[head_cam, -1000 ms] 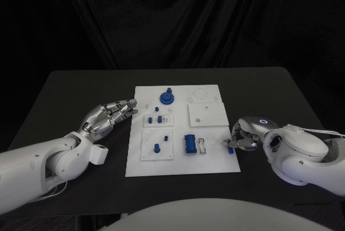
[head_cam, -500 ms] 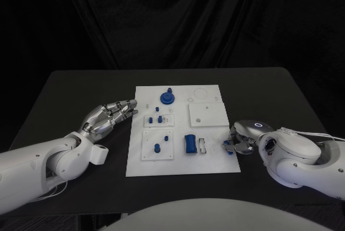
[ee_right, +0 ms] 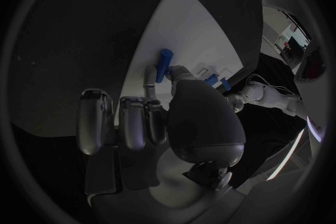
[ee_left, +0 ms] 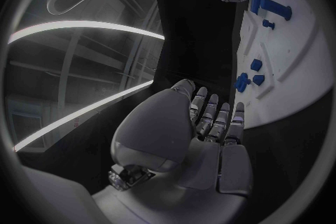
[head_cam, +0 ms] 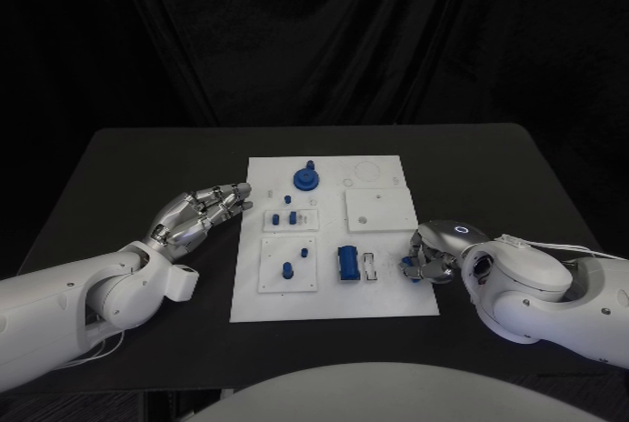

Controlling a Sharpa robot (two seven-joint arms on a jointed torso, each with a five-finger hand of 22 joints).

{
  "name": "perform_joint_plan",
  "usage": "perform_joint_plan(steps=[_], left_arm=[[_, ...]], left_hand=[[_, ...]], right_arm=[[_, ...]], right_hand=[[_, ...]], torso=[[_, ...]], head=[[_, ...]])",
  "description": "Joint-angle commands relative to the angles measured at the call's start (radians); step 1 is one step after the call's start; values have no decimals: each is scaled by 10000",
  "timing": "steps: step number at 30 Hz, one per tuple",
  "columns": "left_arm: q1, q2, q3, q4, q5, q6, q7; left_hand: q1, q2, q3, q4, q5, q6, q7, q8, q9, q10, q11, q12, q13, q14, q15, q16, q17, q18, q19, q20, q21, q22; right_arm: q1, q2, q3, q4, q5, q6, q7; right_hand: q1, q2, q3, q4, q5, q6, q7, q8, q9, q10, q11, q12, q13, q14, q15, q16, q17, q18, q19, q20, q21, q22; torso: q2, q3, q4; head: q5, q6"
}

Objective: Assemble the parts on the task board

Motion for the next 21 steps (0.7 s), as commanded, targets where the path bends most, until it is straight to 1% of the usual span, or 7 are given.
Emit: perform_joint_plan(steps=[1, 4, 6, 10, 16, 18, 21], left_arm=[[-27, -10, 7, 16, 26, 152, 704], [-37, -22, 7, 18, 26, 157, 704], [-46, -29, 7, 18, 26, 162, 701], [-54, -27, 7, 4, 26, 169, 696], [-63, -13, 7, -19, 26, 184, 688], [-65, -2, 7, -27, 26, 191, 684], [-67, 15, 7, -36, 26, 206, 678]], left_hand=[[126, 3, 77, -8, 34, 54, 354, 65, 7, 24, 59, 35, 10, 19, 48, 34, 15, -192, 69, 13, 52, 13], [137, 4, 97, -19, 50, 50, 360, 66, 7, 27, 71, 42, 10, 20, 55, 39, 15, -198, 74, 11, 55, 15], [137, 4, 97, -19, 50, 50, 360, 66, 7, 27, 71, 42, 10, 20, 55, 39, 15, -198, 74, 11, 55, 15], [137, 4, 97, -19, 50, 50, 360, 66, 7, 27, 71, 42, 10, 20, 55, 39, 15, -198, 74, 11, 55, 15], [137, 4, 97, -19, 50, 50, 360, 66, 7, 27, 71, 42, 10, 20, 55, 39, 15, -198, 74, 11, 55, 15], [137, 4, 97, -19, 50, 50, 360, 66, 7, 27, 71, 42, 10, 20, 55, 39, 15, -198, 74, 11, 55, 15], [148, 7, 122, -31, 67, 33, 370, 65, 4, 27, 83, 43, 10, 22, 64, 46, 15, -208, 77, 11, 57, 11]], right_arm=[[-186, 15, -134, -127, 681, 49, 2], [-196, -2, -132, -96, 1222, -401, 315], [-199, -43, -127, -33, 2077, -902, 788], [-198, -123, -113, 192, 3722, -1767, 1653], [-185, -120, -64, 432, 5180, -2806, 2589], [-179, -96, -53, 465, 5467, -3019, 2776], [-172, -15, -38, 484, 5848, -3331, 3042]], right_hand=[[433, 72, 421, -416, 400, -69, -49, 83, -1420, 1028, -54, 28, 2630, 827, -48, 2, 1576, 143, 439, -22, 34, 2130], [445, 52, 539, -495, 821, -74, -64, 287, -1239, 1028, -68, 28, 2630, 852, -59, 63, 1687, 120, 481, -35, 125, 2162], [381, 35, 652, -519, 1164, -109, -71, 450, -1087, 1028, -78, 28, 2630, 873, -66, 118, 1788, 101, 516, -44, 206, 2188], [331, 48, 694, -507, 1170, -115, -70, 510, -1035, 1028, -93, 28, 2630, 883, -73, 143, 1834, 91, 534, -49, 250, 2202], [173, 64, 743, -436, 1011, -205, -64, 519, -1010, 1028, -89, 28, 2630, 888, -74, 157, 1851, 87, 544, -55, 272, 2208], [125, 72, 756, -411, 1002, -209, -66, 528, -1005, 1028, -90, 28, 2630, 896, -74, 177, 1891, 81, 556, -55, 300, 2217], [63, 81, 772, -377, 980, -210, -72, 542, -997, 1028, -93, 28, 2630, 897, -75, 180, 1892, 78, 561, -57, 314, 2220]], torso=[[-8, -3, -7], [-10, 1, -3], [-11, 4, 4], [-15, 7, 0], [-4, 2, -4], [0, -1, -4], [13, -4, 18]], head=[[29, -1], [35, -1], [45, -1], [77, -1], [78, -1], [83, -1], [53, -1]])
